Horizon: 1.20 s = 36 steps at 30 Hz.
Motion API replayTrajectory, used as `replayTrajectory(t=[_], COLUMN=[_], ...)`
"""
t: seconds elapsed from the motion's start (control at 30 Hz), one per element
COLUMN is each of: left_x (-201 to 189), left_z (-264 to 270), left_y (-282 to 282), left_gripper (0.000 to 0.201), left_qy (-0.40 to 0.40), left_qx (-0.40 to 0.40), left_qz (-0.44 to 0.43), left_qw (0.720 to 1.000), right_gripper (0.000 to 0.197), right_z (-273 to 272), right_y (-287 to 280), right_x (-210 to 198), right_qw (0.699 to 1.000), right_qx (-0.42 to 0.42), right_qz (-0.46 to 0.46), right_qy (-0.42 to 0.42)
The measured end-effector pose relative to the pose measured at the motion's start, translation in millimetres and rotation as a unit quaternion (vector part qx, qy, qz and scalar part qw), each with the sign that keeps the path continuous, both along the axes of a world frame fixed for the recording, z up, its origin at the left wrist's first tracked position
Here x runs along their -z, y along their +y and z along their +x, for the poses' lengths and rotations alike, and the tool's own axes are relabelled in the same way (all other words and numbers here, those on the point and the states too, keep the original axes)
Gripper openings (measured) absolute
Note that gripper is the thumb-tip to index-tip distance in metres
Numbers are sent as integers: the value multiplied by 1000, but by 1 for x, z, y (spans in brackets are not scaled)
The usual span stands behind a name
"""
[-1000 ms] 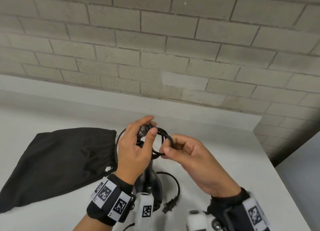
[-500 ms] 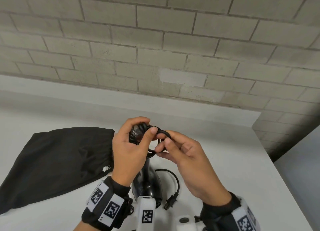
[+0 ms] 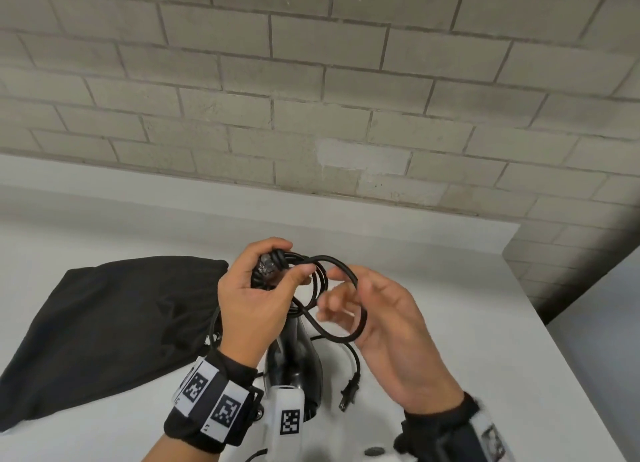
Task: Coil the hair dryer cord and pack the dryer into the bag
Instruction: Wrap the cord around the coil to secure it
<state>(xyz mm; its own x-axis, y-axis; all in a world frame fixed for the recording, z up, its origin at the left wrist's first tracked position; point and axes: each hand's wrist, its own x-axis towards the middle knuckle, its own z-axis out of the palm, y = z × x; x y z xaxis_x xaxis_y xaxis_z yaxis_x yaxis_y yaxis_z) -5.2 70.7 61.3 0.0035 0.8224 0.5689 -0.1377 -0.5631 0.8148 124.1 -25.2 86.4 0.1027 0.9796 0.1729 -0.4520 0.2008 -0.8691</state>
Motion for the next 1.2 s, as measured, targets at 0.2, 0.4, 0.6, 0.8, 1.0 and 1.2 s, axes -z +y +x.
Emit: replayTrajectory(t=[0.2,0.4,0.6,0.8,1.0,1.2], left_x=[0,2,8,3,2,0], left_z=[2,0,-11,2,9,11], left_y=[-2,2,9,-3,-3,-6], left_gripper=[29,28,33,30,30,30], left_qy=[-21,-8,17,29,36,41], left_qx=[20,8,-10,35,27,24], left_qz=[-18,-18,-19,-19,-27,-25], left_qw=[999,1000,1000,999,999,999], right_gripper=[31,7,48,19,26,27], right_z=[-13,-12,27,62,30,-24], right_y=[-1,-12,-40,-47,-35,-22], right_x=[47,38,25,3,-1,14], right_qw=[905,937,980,946,740,744], right_qx=[190,235,191,291,549,289], right_qz=[111,52,-30,-119,-7,56], right_qy=[-364,-252,49,-76,-389,-600])
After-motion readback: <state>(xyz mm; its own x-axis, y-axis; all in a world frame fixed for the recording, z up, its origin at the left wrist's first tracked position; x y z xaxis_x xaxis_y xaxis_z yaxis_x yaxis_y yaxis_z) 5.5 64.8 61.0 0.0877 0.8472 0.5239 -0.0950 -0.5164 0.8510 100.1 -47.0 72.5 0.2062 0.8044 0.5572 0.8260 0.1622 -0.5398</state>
